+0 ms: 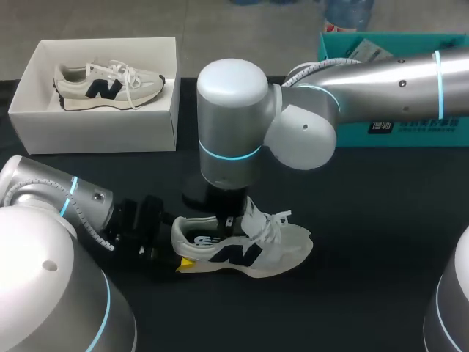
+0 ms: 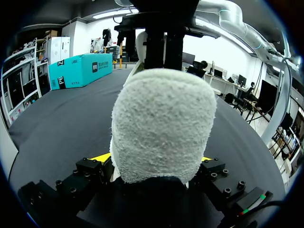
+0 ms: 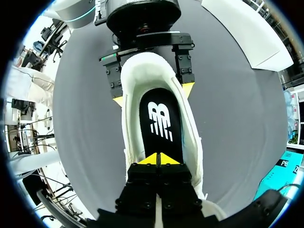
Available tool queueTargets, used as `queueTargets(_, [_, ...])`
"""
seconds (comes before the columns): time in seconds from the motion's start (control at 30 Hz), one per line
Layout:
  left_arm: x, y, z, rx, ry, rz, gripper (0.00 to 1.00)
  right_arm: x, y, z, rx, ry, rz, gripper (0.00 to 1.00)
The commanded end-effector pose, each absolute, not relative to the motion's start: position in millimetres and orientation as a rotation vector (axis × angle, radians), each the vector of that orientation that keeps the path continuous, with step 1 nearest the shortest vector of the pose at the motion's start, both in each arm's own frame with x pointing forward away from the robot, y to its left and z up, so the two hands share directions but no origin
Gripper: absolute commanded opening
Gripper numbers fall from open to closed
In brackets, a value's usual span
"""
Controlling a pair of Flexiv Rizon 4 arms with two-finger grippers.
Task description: Take the shoe out of the shoebox, open the shoe tongue, remove and reinsert the insole, then place the shoe into the shoebox
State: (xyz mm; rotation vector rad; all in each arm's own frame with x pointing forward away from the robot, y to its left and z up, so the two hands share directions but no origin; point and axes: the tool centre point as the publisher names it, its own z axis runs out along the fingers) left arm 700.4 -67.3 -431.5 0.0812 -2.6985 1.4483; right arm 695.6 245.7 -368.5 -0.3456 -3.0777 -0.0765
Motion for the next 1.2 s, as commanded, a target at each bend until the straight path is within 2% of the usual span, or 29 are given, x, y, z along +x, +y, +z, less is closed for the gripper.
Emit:
queueTargets(0.03, [701, -68, -439, 0.081, -2.703, 1.440, 0.00, 698, 240, -376, -0.337, -3.057, -0.105, 0.00])
queueTargets(0.57, [701, -68, -439, 0.081, -2.703, 1.440, 0.00, 701, 252, -392, -0.321, -3.166, -0.134, 0.00])
queueTargets(0.6, [701, -68, -439, 0.081, -2.703, 1.440, 0.00, 701, 253, -393, -0.316, -3.164, -0.135, 0.09])
queueTargets(0.63, [701, -68, -439, 0.081, -2.703, 1.440, 0.00, 702, 253, -393, -0.314, -3.163, -0.135, 0.23])
queueTargets(0.67, [701, -68, -439, 0.081, -2.703, 1.440, 0.00, 703, 254, -394, -0.312, -3.164, -0.135, 0.29])
queueTargets(0.83, [701, -68, -439, 0.081, -2.703, 1.440, 0.00, 708, 255, -395, -0.309, -3.166, -0.136, 0.35])
queueTargets(1.2, [701, -68, -439, 0.081, -2.703, 1.440, 0.00, 717, 246, -403, -0.302, -3.128, -0.125, 0.40])
